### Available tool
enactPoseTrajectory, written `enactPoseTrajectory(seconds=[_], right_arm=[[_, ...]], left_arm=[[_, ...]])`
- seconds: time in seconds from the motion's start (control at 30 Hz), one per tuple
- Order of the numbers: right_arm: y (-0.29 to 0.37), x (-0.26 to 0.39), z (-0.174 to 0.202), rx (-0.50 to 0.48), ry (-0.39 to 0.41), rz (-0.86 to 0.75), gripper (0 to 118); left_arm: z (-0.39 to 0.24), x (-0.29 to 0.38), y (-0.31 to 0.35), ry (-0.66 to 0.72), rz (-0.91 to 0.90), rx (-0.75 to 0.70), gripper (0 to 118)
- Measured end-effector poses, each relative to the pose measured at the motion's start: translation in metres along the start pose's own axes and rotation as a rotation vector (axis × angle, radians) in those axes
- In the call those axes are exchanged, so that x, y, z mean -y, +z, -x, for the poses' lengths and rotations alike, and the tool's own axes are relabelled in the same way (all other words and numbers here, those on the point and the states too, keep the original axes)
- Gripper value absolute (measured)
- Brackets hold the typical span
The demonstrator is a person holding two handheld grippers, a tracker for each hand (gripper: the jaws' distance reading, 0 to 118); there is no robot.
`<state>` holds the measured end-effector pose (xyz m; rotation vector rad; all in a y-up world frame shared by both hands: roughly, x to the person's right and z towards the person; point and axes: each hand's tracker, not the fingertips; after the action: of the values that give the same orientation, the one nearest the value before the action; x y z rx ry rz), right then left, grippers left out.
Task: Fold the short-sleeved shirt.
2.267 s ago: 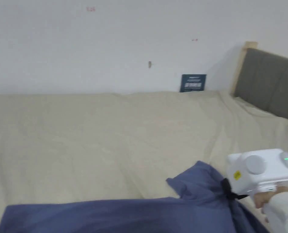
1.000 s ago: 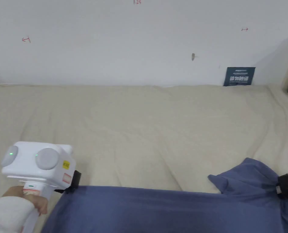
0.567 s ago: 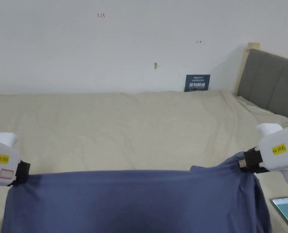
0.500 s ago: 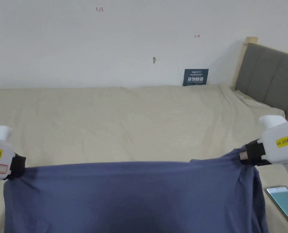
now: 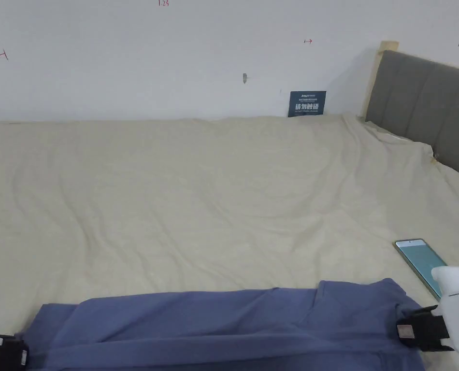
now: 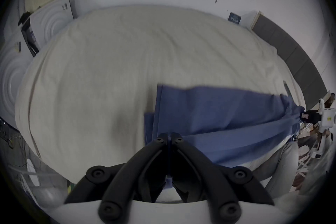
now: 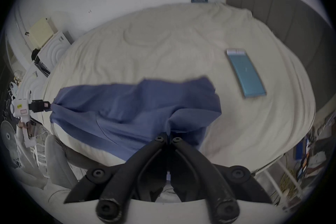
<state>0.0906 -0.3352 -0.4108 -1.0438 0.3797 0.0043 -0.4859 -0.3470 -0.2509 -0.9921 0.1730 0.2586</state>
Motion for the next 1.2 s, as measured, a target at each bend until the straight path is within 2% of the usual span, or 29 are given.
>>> enactPoseTrajectory(seconds=[0.07, 0.1, 0.17, 0.2, 0.23, 0.27, 0.3, 0.33, 0.4, 0.47, 0.53, 0.57, 0.6, 0.63, 0.67, 0.7, 0.73, 0.77, 0.93, 1.03, 1.2], right_arm=[[-0.007, 0.009, -0.001, -0.001, -0.006, -0.003, 4], [-0.008, 0.012, 0.000, -0.004, -0.012, -0.004, 15], [-0.008, 0.014, 0.000, -0.014, -0.018, -0.010, 55], [-0.006, 0.014, 0.001, -0.008, -0.025, -0.019, 64], [-0.002, 0.013, 0.003, 0.007, -0.023, -0.032, 64], [0.003, 0.012, 0.006, 0.028, -0.011, -0.051, 94], [0.010, 0.011, 0.008, 0.039, 0.000, -0.090, 98], [0.018, 0.010, 0.010, 0.025, 0.008, -0.116, 98], [0.032, 0.005, 0.019, 0.019, 0.007, -0.152, 98], [0.045, 0.000, 0.035, 0.018, 0.023, -0.185, 98], [0.051, -0.005, 0.050, -0.036, 0.077, -0.207, 97], [0.052, -0.005, 0.063, -0.054, 0.093, -0.228, 96], [0.052, -0.004, 0.074, -0.074, 0.110, -0.258, 88], [0.049, -0.006, 0.086, -0.083, 0.113, -0.285, 71], [0.044, -0.007, 0.098, -0.084, 0.123, -0.272, 35], [0.039, -0.007, 0.110, -0.105, 0.128, -0.275, 7], [0.030, -0.005, 0.123, -0.111, 0.120, -0.284, 0], [0.024, -0.004, 0.136, -0.151, 0.119, -0.283, 0], [-0.013, 0.000, 0.180, -0.282, 0.121, -0.180, 0], [-0.031, 0.002, 0.199, -0.284, 0.136, -0.145, 0], [-0.046, -0.001, 0.212, -0.314, 0.112, -0.114, 0]], left_arm=[[0.002, 0.009, -0.008, 0.020, -0.002, 0.005, 3], [0.004, 0.011, -0.010, 0.032, -0.011, 0.014, 6], [0.007, 0.010, -0.011, 0.049, -0.023, 0.020, 31], [0.008, 0.009, -0.010, 0.063, -0.026, 0.014, 42], [0.009, 0.008, -0.009, 0.068, -0.044, 0.001, 42], [0.009, 0.007, -0.006, 0.067, -0.060, -0.021, 89], [0.010, 0.007, -0.001, 0.080, -0.084, -0.025, 115], [0.014, 0.004, 0.010, 0.085, -0.148, 0.010, 117], [0.020, 0.001, 0.023, 0.126, -0.129, 0.066, 116], [0.010, 0.001, 0.042, 0.108, -0.139, 0.066, 116], [0.008, 0.000, 0.051, 0.063, -0.161, 0.077, 116], [0.011, 0.002, 0.048, 0.060, -0.162, 0.074, 114], [0.012, 0.003, 0.049, 0.064, -0.170, 0.069, 108], [0.013, 0.006, 0.050, 0.069, -0.174, 0.065, 94], [0.016, 0.008, 0.049, 0.086, -0.175, 0.069, 64], [0.017, 0.011, 0.048, 0.089, -0.168, 0.077, 36], [0.021, 0.016, 0.045, 0.115, -0.160, 0.100, 6], [0.026, 0.018, 0.039, 0.145, -0.154, 0.111, 1], [0.052, 0.026, 0.029, 0.174, -0.111, 0.175, 0], [0.070, 0.019, 0.024, 0.201, -0.116, 0.190, 0], [0.081, 0.002, 0.021, 0.233, -0.139, 0.218, 0]])
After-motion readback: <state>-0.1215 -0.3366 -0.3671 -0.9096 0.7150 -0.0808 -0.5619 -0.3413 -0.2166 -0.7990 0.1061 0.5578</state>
